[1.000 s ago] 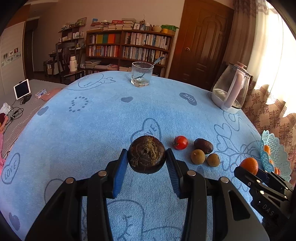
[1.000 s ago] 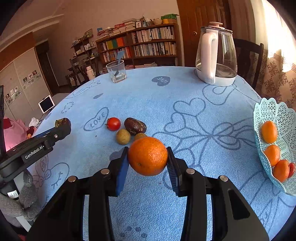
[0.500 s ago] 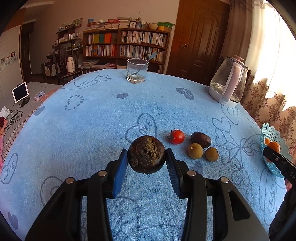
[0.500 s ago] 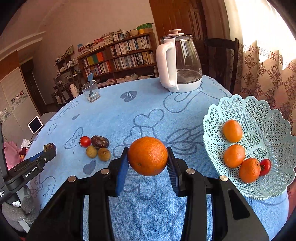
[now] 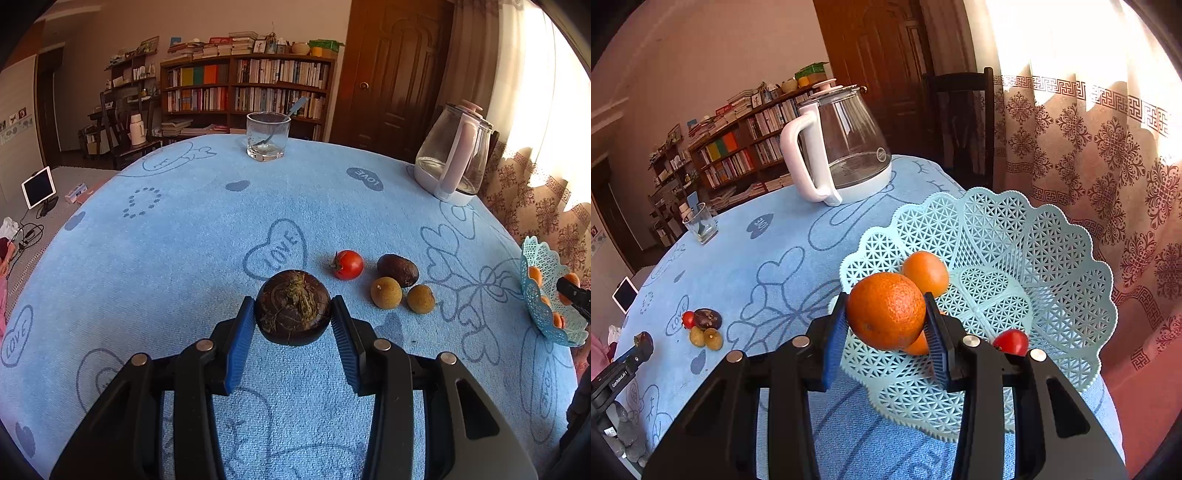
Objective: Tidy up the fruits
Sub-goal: 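Carry the large orange into the teal basket and open the right gripper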
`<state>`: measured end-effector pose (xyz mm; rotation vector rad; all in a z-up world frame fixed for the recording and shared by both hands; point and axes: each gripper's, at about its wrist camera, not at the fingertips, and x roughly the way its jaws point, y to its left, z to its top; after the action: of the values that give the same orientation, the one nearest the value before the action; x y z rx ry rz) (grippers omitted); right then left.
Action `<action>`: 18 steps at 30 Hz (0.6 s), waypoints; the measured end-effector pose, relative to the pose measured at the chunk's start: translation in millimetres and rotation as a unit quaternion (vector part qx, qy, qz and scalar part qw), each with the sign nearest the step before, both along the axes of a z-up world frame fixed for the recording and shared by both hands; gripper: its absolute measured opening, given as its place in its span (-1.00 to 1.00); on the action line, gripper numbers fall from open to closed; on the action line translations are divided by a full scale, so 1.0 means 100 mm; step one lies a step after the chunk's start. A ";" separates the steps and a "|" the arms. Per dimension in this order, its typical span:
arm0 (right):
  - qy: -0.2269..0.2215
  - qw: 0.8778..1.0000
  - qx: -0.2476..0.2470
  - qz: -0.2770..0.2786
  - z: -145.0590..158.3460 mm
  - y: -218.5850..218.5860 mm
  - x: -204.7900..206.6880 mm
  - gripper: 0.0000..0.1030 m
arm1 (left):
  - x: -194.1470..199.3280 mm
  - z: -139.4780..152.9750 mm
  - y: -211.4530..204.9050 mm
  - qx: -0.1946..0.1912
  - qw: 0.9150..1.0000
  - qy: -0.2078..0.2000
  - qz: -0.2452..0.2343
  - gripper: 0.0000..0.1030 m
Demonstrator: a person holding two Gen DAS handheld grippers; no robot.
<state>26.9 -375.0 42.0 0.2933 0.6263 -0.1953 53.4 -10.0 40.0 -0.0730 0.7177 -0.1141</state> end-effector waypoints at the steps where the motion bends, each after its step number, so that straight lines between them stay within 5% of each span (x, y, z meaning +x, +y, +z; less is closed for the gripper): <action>1: 0.002 1.000 0.000 -0.007 -0.01 -0.06 -0.01 -0.22 | 0.00 0.00 0.00 0.001 1.000 0.001 0.000 -0.18; 13: 0.023 0.996 0.034 -0.075 -0.15 -0.58 -0.02 -0.21 | 0.00 -0.03 -0.05 0.007 1.000 0.003 -0.004 -0.18; 18: 0.007 0.995 0.041 -0.091 -0.15 -0.62 -0.07 0.19 | 0.00 -0.04 -0.06 0.010 1.000 0.005 -0.005 -0.18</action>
<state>19.5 -437.4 27.2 0.4288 0.6227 -0.3478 53.2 -16.5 35.9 -0.0517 0.7295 -0.1164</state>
